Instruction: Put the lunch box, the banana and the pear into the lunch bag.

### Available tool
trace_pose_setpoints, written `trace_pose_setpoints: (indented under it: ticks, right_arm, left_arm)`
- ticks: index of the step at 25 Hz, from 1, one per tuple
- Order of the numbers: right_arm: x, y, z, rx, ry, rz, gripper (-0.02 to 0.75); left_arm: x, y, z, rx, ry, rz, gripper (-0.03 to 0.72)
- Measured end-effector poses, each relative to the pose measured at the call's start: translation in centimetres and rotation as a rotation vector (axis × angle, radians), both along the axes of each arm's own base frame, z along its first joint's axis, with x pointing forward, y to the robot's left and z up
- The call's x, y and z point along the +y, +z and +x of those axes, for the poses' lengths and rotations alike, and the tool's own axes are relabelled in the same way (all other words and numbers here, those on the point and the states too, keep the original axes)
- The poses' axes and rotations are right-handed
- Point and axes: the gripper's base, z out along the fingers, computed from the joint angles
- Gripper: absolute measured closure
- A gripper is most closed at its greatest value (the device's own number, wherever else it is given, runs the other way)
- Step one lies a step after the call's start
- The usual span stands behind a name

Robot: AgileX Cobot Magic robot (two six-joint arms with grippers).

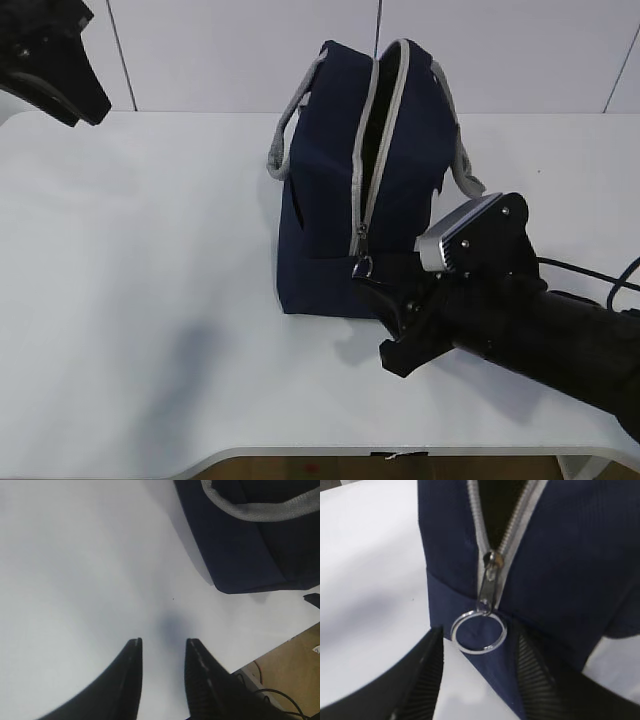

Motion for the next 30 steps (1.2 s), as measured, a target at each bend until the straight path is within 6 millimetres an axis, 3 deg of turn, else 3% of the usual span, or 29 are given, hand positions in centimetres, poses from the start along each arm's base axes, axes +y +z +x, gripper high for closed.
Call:
trace_pose_setpoints:
  ticks: [30]
  right_arm:
    - [1.0,-0.3,0.8,0.033,0.058,-0.010,0.360]
  left_arm:
    - [0.0,0.0,0.0,0.000,0.000,-0.002,0.463]
